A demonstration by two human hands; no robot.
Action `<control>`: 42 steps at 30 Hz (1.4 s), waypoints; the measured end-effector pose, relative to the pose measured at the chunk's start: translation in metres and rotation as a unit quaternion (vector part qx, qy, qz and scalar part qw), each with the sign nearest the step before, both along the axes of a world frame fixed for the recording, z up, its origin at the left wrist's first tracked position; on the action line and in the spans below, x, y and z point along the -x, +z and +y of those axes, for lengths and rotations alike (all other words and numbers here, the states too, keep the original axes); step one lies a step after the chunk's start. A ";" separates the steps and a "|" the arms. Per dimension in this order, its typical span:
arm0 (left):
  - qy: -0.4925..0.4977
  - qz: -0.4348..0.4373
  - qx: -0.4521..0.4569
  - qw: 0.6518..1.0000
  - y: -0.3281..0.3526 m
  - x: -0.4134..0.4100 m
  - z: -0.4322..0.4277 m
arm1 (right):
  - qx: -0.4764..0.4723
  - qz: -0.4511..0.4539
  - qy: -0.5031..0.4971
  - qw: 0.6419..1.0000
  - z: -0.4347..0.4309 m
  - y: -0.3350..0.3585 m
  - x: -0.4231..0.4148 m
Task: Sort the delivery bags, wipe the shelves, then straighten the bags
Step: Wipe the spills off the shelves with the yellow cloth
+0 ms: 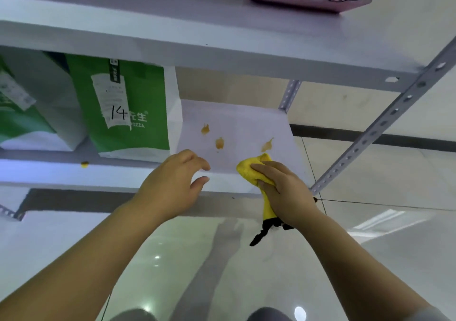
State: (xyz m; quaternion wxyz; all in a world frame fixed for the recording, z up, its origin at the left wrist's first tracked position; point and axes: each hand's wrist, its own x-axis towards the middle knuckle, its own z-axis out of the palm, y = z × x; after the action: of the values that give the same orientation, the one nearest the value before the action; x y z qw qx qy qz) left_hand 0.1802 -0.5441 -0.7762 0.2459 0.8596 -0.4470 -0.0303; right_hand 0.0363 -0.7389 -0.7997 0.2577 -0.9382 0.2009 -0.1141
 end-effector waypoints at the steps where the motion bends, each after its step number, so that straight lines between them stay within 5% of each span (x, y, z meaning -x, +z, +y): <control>1: 0.013 0.007 0.004 1.000 -0.001 0.002 -0.001 | 0.000 0.004 0.010 1.000 -0.004 -0.001 -0.002; 18: -0.018 0.132 0.015 0.991 -0.048 -0.041 -0.062 | -0.046 0.086 -0.073 0.993 -0.029 -0.045 -0.060; 25: 0.011 0.106 0.037 0.994 -0.100 -0.057 -0.108 | -0.088 0.096 -0.073 0.989 -0.049 -0.101 -0.085; 32: 0.017 0.093 0.001 0.996 -0.127 -0.054 -0.100 | -0.036 0.174 -0.184 0.967 -0.053 -0.117 -0.087; 42: 0.011 0.081 0.018 0.997 -0.130 -0.050 -0.109 | -0.220 0.099 -0.193 0.951 -0.071 -0.106 -0.088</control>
State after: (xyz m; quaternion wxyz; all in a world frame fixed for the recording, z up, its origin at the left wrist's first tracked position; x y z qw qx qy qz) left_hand 0.2306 -0.6530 -0.9065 0.2966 0.8545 -0.4170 -0.0893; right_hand 0.1239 -0.8102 -0.9058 0.4100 -0.8080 0.4225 -0.0212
